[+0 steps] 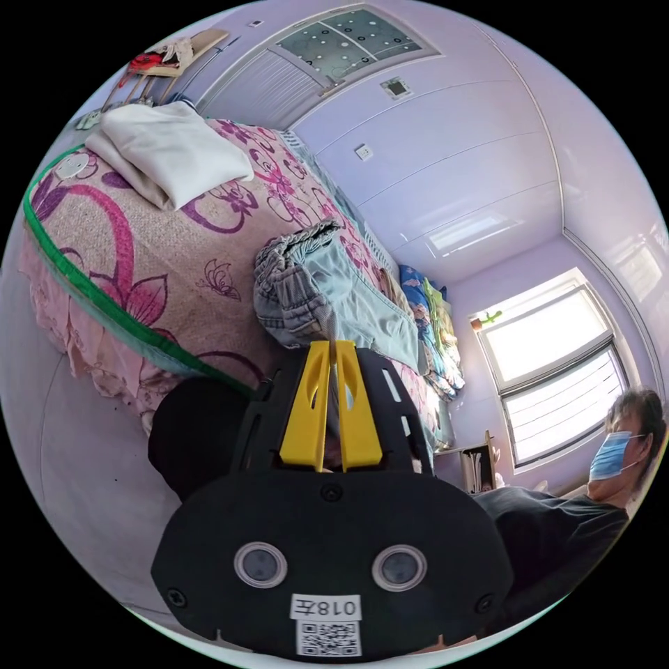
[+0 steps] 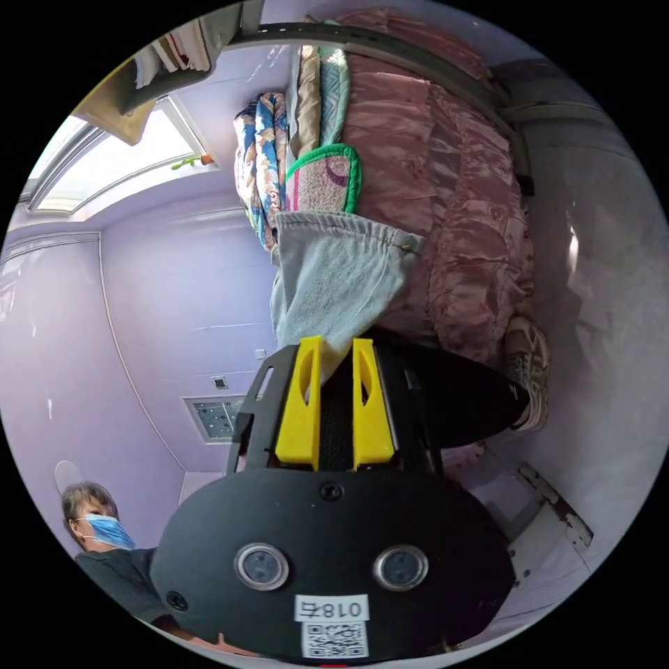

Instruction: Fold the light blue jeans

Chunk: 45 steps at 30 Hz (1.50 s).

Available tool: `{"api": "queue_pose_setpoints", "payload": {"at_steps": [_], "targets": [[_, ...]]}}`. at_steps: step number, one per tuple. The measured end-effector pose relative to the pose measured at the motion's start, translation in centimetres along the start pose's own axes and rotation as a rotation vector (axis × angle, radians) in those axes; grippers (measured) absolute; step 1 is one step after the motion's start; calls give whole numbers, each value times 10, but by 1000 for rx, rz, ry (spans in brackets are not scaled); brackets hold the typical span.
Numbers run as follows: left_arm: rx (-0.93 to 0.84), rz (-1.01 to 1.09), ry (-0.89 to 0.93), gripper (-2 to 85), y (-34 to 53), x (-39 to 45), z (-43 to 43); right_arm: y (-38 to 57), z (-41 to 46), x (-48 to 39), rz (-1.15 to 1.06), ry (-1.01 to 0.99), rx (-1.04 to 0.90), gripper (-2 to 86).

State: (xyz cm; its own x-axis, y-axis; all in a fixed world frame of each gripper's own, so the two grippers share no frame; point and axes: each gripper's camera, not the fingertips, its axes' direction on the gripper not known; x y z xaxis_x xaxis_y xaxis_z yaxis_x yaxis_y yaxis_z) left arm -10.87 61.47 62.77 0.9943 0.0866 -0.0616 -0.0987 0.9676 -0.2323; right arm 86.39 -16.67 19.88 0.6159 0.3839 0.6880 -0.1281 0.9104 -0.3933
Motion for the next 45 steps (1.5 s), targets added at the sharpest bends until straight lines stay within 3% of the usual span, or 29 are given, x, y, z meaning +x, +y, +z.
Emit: {"api": "queue_pose_setpoints", "payload": {"at_steps": [6,10,17,26,30,34,45], "targets": [[62,-14,101,-9,-4,-4,-2,13,-16,-55,-137,-59,171,6],[163,-74,211,-9,-2,-19,-2,14,-10,-107,-247,-108,173,2],[297,-171,351,-9,-5,-41,19,12,35,-156,-220,-271,210,1],[436,-157,425,-9,-118,-28,103,-44,227,-297,-414,-266,196,2],[466,-225,388,-9,-170,-39,163,-83,377,-343,-461,-65,159,3],[483,-296,285,-9,-203,-55,220,-115,513,-336,-406,170,55,4],[490,-271,196,-5,-249,-55,250,-123,625,-360,-469,286,5,37]]}}
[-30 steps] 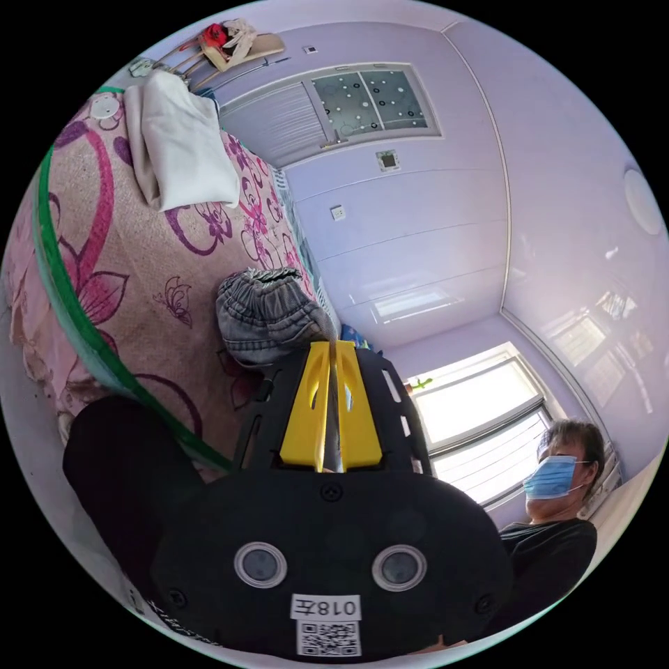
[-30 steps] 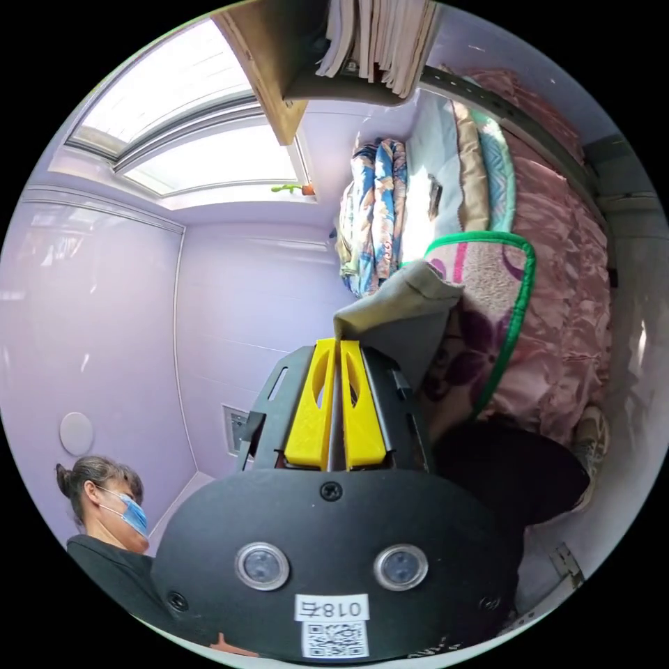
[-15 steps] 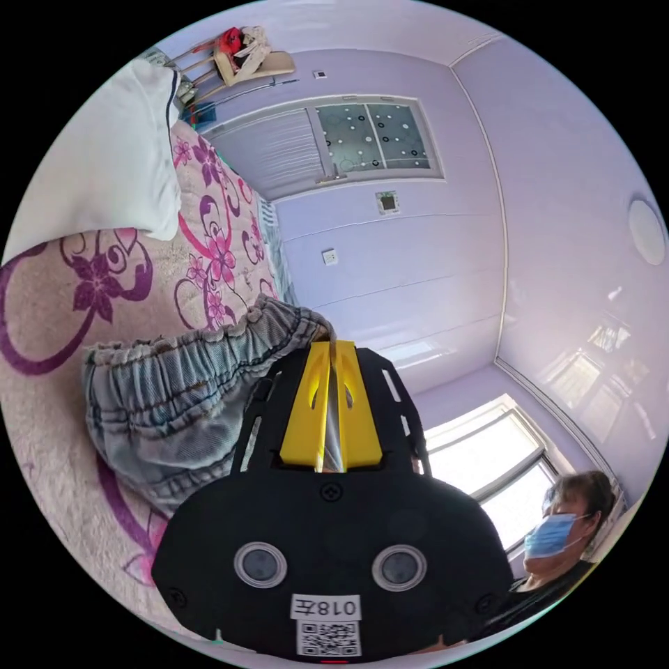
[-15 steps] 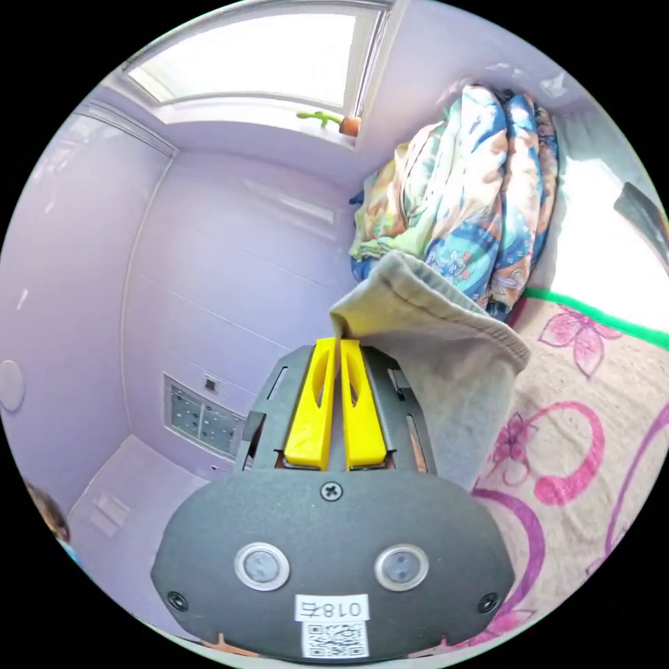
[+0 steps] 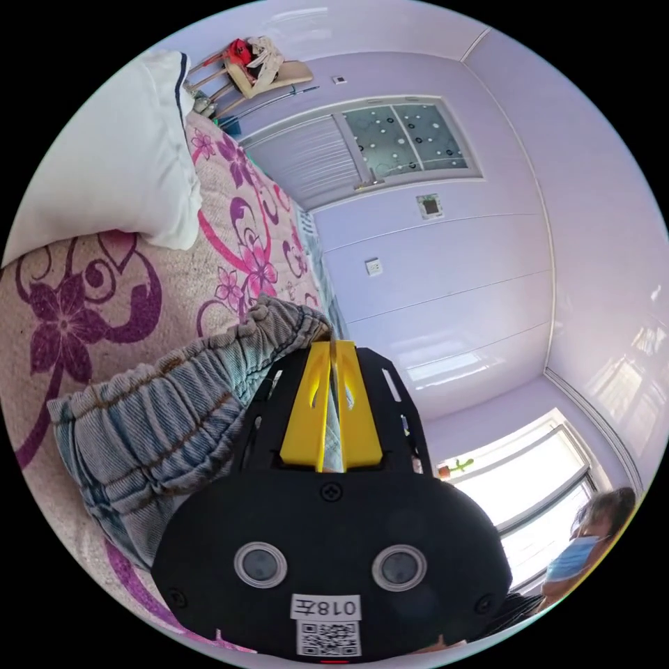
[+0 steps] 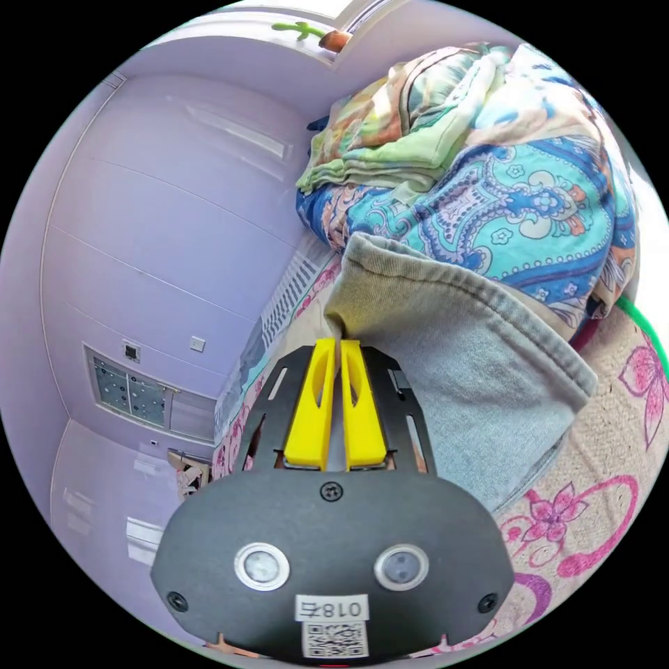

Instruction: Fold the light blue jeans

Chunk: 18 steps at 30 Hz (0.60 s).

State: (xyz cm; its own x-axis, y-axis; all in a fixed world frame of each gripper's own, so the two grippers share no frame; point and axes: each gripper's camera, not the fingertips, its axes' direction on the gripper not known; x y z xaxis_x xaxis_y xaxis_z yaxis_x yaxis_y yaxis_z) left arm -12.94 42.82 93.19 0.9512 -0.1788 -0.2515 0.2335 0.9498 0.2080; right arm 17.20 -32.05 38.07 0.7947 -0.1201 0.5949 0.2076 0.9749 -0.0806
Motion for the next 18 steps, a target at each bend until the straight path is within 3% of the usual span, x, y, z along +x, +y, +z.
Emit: {"api": "queue_pose_setpoints", "payload": {"at_steps": [2,4,7,12,15,18], "targets": [[-94,-71,-43,11,-9,-7,20,-8,27,-3,1,52,-122,81],[-154,-98,18,36,-14,-5,28,-13,53,7,41,-19,-297,127],[-237,27,152,67,-17,29,24,-2,34,12,6,-140,-244,129],[-453,368,198,71,36,98,-7,62,-25,19,-218,-341,-222,112],[-571,484,108,69,94,112,-18,141,-37,21,-303,-529,-376,105],[-420,488,-105,69,119,104,-47,234,-25,6,-366,-629,-567,106]]}}
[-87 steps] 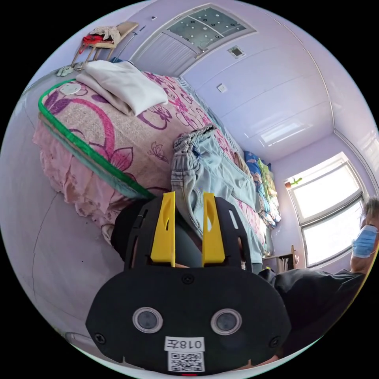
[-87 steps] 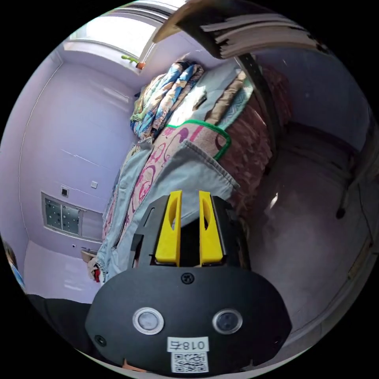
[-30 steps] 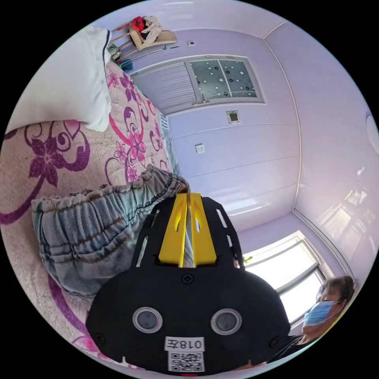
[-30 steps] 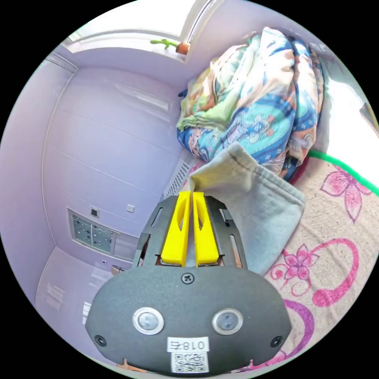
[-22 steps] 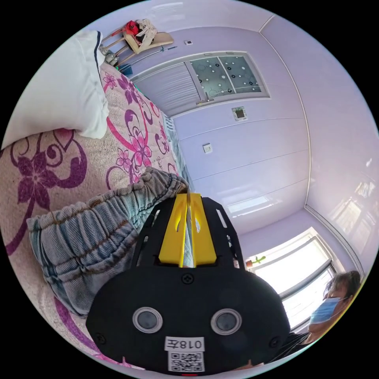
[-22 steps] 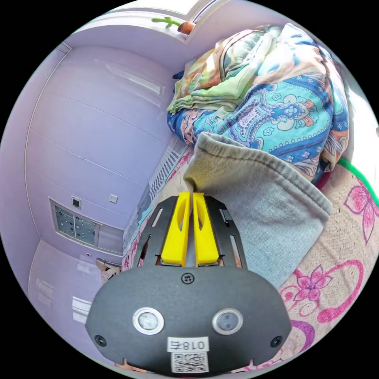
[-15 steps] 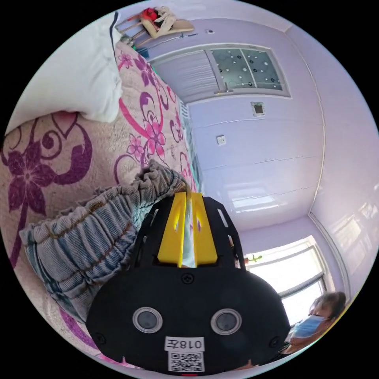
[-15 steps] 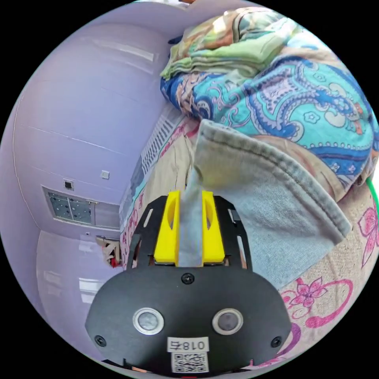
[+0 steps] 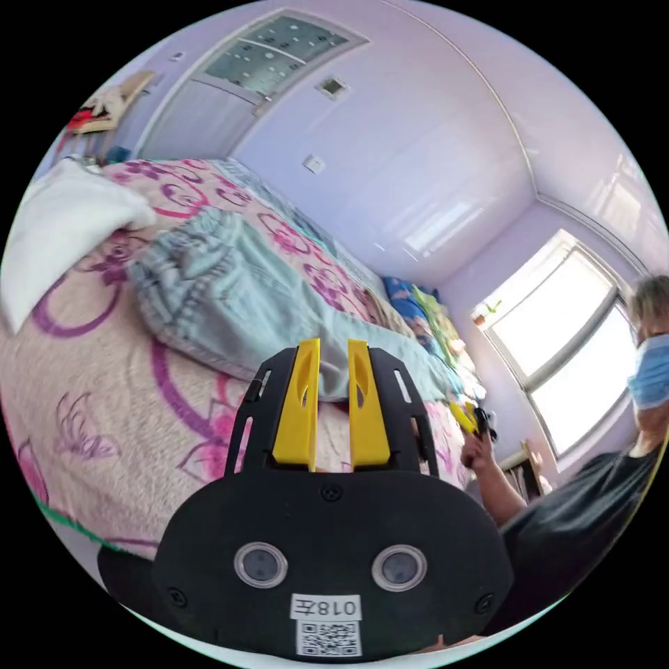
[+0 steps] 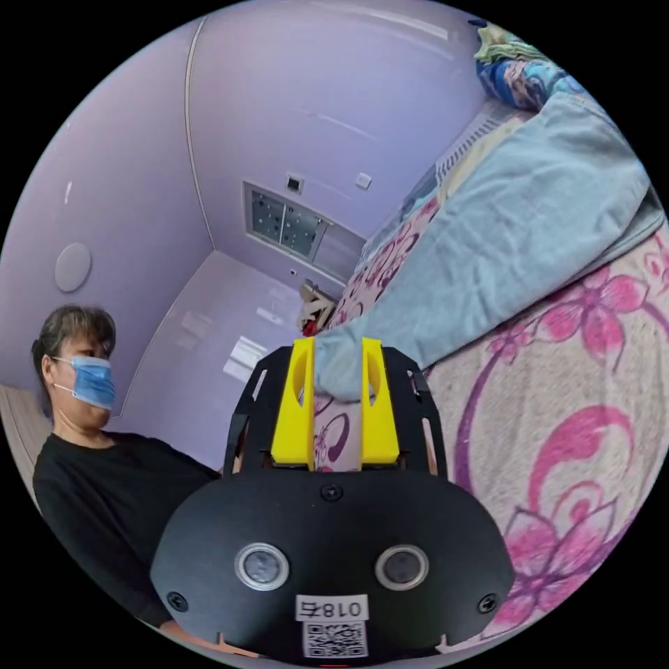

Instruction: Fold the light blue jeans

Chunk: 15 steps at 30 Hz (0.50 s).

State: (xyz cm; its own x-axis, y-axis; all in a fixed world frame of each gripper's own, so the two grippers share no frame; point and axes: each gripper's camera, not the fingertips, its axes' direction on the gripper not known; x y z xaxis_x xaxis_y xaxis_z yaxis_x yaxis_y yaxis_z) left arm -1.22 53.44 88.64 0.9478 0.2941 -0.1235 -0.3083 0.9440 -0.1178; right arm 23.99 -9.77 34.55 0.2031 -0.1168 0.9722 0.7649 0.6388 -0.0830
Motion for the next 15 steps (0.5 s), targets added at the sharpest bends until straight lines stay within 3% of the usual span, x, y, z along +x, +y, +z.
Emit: {"api": "queue_pose_setpoints", "payload": {"at_steps": [2,4,8,10,15], "targets": [[144,-143,-176,88,11,-20,-29,30,49,-10,-11,7,-114,110],[176,-238,-238,109,8,-38,-43,57,111,-21,-29,33,-218,117],[91,-373,-179,169,-24,-70,-33,70,191,-17,30,75,-317,127],[46,-410,-180,184,-38,-80,-22,71,229,7,180,45,-320,129],[-52,-512,-129,175,-69,-112,7,76,273,57,383,67,-290,117]]}}
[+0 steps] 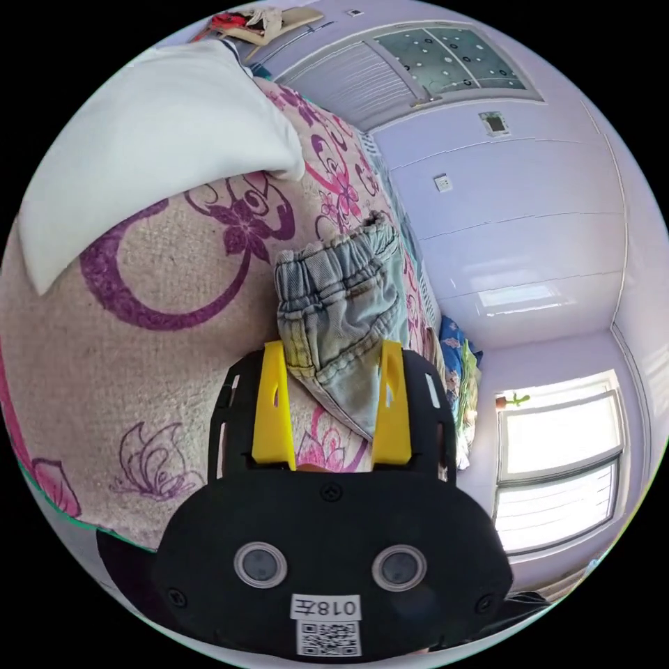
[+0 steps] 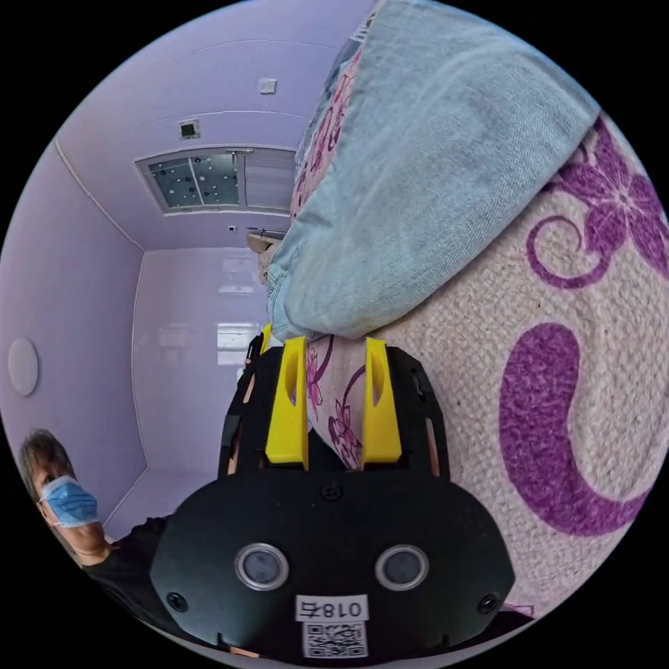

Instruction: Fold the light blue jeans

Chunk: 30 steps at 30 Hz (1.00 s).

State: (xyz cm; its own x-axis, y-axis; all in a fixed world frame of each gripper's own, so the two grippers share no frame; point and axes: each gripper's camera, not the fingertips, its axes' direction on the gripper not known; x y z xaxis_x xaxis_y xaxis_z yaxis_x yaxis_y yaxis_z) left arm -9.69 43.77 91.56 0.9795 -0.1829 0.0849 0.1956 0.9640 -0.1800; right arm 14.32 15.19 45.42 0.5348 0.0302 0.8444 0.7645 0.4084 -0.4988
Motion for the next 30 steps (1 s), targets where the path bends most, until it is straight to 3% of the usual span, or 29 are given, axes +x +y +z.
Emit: {"api": "queue_pose_setpoints", "payload": {"at_steps": [4,8,13,17,23,27,30], "targets": [[-43,5,-33,156,-28,7,14,-13,24,19,8,-9,34,111],[4,144,-58,138,-39,38,6,-24,45,21,-53,9,28,76],[16,173,-44,137,-53,45,2,-26,35,-3,-277,68,187,72],[-10,91,-48,138,-61,28,17,-34,77,19,-297,116,3,105],[-29,56,-25,138,-73,17,23,8,130,43,-472,303,-6,111],[-47,57,-20,138,-81,15,26,40,181,44,-638,578,-35,115],[-48,40,-5,138,-85,9,28,48,213,46,-714,666,-8,119]]}}
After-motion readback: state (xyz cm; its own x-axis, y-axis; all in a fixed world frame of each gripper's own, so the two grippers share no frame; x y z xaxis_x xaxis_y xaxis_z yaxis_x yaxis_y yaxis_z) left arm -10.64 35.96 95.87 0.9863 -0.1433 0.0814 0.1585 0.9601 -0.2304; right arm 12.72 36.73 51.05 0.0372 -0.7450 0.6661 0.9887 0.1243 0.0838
